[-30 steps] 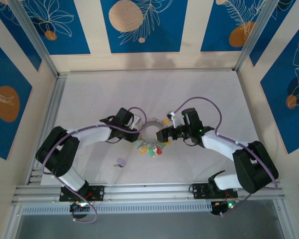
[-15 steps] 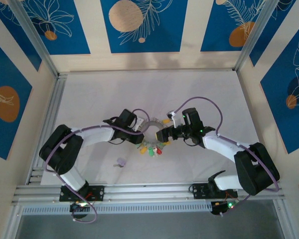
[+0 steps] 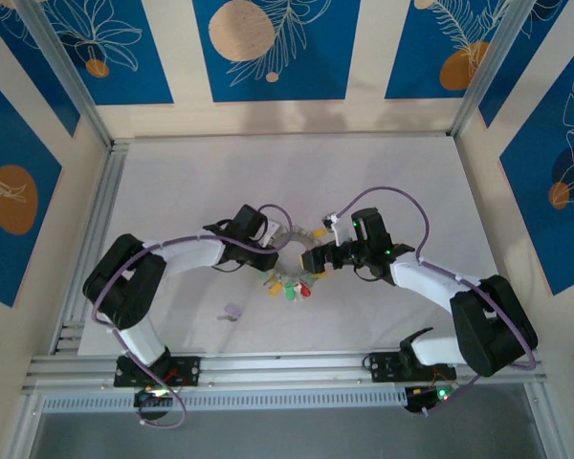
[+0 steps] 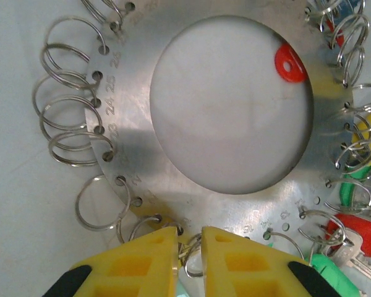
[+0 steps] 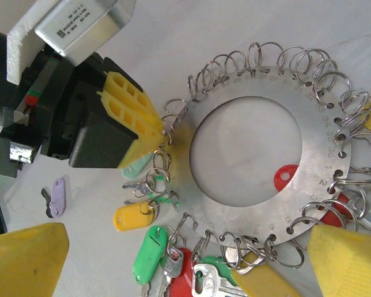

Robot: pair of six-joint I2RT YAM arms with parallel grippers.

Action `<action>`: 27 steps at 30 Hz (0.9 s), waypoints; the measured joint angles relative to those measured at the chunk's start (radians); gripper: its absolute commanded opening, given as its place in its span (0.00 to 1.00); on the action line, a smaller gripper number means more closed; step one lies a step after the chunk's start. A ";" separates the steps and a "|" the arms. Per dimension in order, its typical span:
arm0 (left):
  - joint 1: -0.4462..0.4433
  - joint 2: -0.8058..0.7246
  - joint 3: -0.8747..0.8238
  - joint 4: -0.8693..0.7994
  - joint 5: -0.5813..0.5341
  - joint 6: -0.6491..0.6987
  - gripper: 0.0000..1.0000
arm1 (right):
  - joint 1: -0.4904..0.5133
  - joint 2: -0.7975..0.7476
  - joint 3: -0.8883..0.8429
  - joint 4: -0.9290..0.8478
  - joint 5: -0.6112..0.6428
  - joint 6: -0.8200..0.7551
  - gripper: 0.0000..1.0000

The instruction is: Put the keys on the keyring

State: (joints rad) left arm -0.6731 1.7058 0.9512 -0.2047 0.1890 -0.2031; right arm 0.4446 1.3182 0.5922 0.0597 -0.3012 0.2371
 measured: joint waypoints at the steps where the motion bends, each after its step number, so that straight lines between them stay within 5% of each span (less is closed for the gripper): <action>1: 0.000 0.000 0.002 -0.005 -0.008 0.001 0.17 | 0.000 0.000 0.000 0.000 0.000 0.000 0.99; 27: -0.009 -0.012 0.027 -0.081 -0.093 0.021 0.19 | -0.002 0.000 0.000 0.001 -0.014 0.004 0.99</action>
State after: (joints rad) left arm -0.6823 1.6936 0.9783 -0.2855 0.0963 -0.1822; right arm 0.4423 1.3182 0.5922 0.0605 -0.3149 0.2409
